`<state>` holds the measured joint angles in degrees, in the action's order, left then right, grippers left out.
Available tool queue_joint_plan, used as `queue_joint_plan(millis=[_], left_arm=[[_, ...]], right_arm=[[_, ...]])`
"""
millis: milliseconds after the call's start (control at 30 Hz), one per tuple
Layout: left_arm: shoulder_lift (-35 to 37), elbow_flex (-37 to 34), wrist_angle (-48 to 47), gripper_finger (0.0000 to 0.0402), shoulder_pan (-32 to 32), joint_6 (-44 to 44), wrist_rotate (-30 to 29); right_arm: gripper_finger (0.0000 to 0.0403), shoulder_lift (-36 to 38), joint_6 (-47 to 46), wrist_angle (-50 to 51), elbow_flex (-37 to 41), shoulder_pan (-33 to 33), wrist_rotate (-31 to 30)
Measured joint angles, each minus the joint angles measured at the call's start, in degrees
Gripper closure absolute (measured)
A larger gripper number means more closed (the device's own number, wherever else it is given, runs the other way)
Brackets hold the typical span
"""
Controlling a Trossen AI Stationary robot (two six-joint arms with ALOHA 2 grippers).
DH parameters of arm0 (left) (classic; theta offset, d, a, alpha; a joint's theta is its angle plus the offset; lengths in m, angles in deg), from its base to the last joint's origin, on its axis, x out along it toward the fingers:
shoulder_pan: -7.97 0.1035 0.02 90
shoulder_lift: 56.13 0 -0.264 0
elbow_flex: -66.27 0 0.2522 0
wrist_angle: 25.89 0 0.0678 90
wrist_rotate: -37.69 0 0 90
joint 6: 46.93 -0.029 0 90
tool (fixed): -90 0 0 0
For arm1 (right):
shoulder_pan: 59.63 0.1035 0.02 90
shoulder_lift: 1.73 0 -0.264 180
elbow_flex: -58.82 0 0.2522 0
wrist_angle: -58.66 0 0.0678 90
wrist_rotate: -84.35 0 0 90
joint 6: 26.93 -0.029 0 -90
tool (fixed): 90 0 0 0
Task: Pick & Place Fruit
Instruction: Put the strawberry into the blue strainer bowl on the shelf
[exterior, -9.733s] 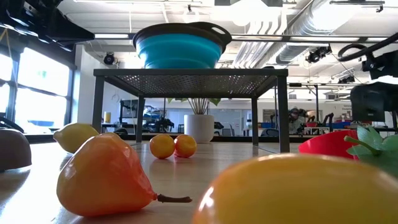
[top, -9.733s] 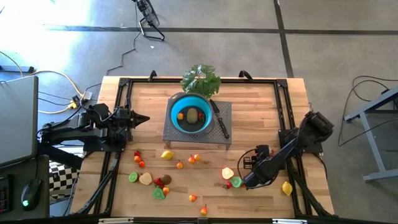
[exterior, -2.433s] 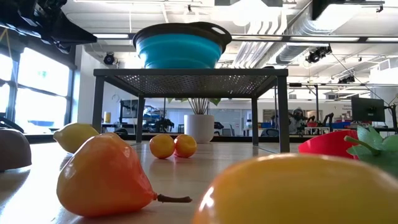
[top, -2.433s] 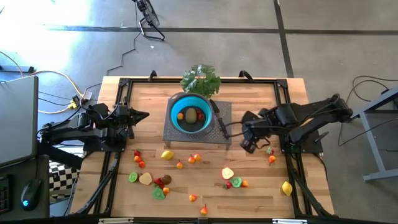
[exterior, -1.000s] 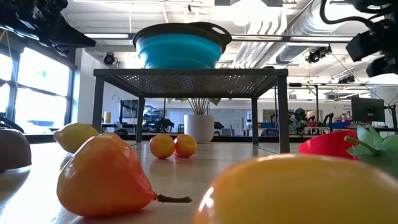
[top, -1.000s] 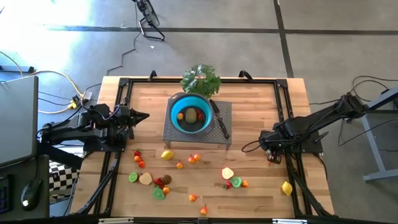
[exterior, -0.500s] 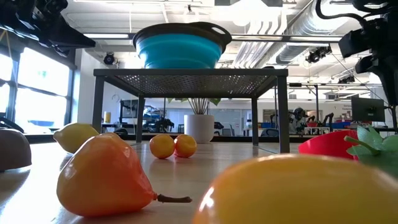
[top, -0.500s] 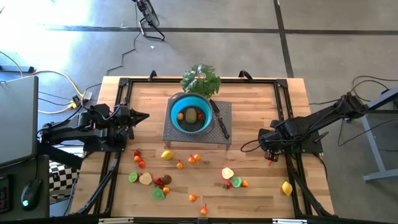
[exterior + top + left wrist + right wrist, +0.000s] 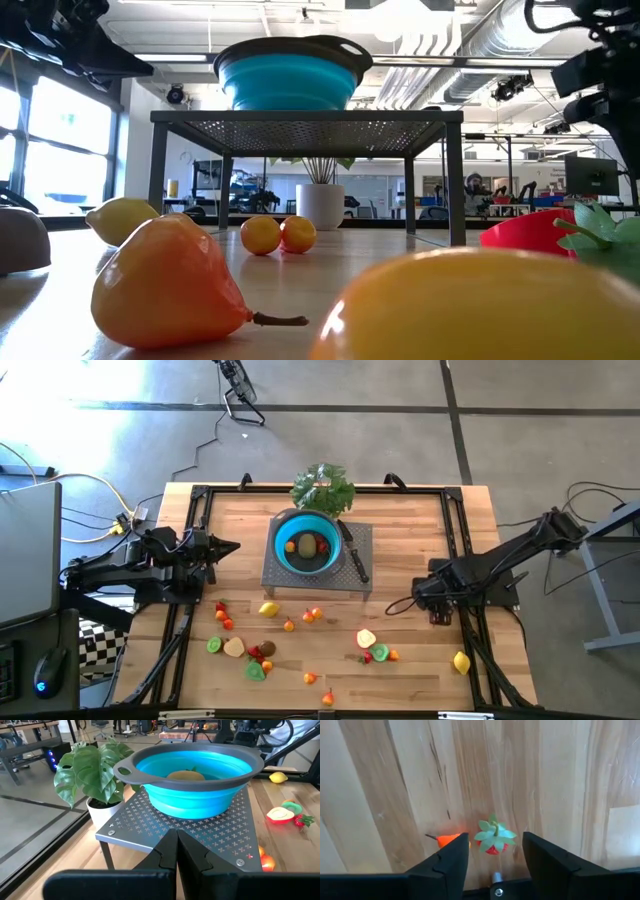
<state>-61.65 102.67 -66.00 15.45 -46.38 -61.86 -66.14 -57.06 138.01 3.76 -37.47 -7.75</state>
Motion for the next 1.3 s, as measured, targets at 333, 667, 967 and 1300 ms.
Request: queue_joint_plan(millis=[333, 667, 967, 1300], left_arm=[[0.0, 0.0, 0.0, 0.0402, 0.0, 0.0, -0.1], [0.0, 0.0, -0.9, 0.0402, 0.0, 0.0, -0.1], [0.0, 0.0, -0.8, 0.0402, 0.0, 0.0, -0.1], [0.0, 0.0, -0.8, 0.0402, 0.0, 0.0, -0.1]], right_arm=[[0.0227, -7.0, 0.7, -0.7, 0.0, 0.0, 0.5], [0.0227, -10.0, 1.6, -4.4, 3.1, 0.0, -0.5], [0.0227, -10.0, -0.9, -7.2, 5.4, 0.0, -0.5], [0.0237, -10.0, -1.4, -7.3, 5.4, 0.0, -0.6]])
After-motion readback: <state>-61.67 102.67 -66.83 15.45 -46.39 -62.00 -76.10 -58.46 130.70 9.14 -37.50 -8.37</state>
